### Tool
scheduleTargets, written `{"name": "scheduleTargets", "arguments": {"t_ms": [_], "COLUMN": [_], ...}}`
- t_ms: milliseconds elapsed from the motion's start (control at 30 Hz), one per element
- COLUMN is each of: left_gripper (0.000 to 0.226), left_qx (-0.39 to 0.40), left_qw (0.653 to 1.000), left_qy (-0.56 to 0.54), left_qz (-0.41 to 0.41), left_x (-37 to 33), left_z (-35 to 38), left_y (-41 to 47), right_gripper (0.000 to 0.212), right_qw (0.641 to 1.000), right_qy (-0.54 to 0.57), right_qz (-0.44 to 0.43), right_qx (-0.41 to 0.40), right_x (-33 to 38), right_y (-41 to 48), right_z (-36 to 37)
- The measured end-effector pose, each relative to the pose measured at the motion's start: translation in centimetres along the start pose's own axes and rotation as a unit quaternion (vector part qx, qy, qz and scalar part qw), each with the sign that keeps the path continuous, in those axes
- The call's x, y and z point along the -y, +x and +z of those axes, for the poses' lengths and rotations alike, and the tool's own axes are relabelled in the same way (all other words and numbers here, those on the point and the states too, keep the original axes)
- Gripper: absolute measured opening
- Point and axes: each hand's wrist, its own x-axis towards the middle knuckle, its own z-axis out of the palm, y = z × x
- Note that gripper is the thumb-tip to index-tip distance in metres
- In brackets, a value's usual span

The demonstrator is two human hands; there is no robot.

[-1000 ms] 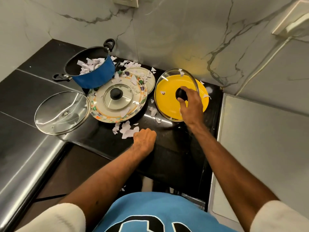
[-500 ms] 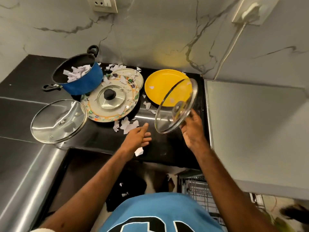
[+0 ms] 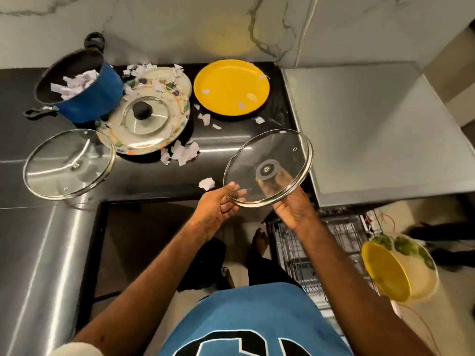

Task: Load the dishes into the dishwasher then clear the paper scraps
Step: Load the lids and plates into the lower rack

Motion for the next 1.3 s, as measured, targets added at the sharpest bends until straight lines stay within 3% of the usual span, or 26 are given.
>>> {"name": "scheduleTargets", "arguments": {"t_ms": [200,467,767,833,933,1033,1067,1100,1167,1200,1300], "left_gripper": [0.031,0.018,0.023,0.024,0.020,0.023,0.026,0.033,0.059,0.069,0.056], "left_qx": [0.034,0.053,0.082,0.090,0.101,0.080,0.070,0.063,0.064,0.094,0.244], "left_qw": [0.996,0.977,0.928,0.916,0.901,0.888,0.873,0.836,0.700,0.653,0.610], "left_qy": [0.059,0.171,0.328,0.352,0.381,0.420,0.461,0.534,0.711,0.751,0.749], "left_qz": [-0.049,-0.117,-0.160,-0.172,-0.182,-0.169,-0.146,-0.113,-0.017,0.028,0.081], "left_x": [4.0,8.0,15.8,17.4,19.7,22.0,22.6,23.2,24.3,24.9,26.2], "left_z": [1.6,4.8,10.4,11.8,14.1,16.7,17.4,18.1,19.3,20.2,23.5], "left_y": [0.1,0.8,1.0,1.3,1.6,2.2,2.6,2.9,3.4,3.4,2.1], "right_gripper": [0.047,0.047,0.098,0.090,0.059,0.044,0.041,0.039,0.035,0.032,0.029], "right_qw": [0.997,0.996,0.985,0.985,0.982,0.977,0.975,0.973,0.967,0.963,0.951], "right_qy": [0.030,0.037,0.096,0.053,-0.012,-0.021,-0.021,-0.016,-0.005,-0.002,-0.019], "right_qz": [-0.036,-0.004,0.092,0.097,0.091,0.087,0.088,0.091,0.097,0.098,0.108], "right_qx": [-0.054,-0.080,-0.111,-0.129,-0.167,-0.194,-0.203,-0.212,-0.237,-0.251,-0.289], "right_x": [-0.4,1.5,4.4,5.0,5.6,6.3,6.5,6.6,6.5,6.4,6.2], "right_y": [-4.8,-9.6,-17.7,-18.9,-19.6,-19.8,-19.8,-19.7,-19.2,-18.9,-17.6], "right_z": [-4.7,-11.4,-23.7,-25.7,-29.0,-31.5,-31.9,-32.5,-33.6,-34.1,-34.7]}}
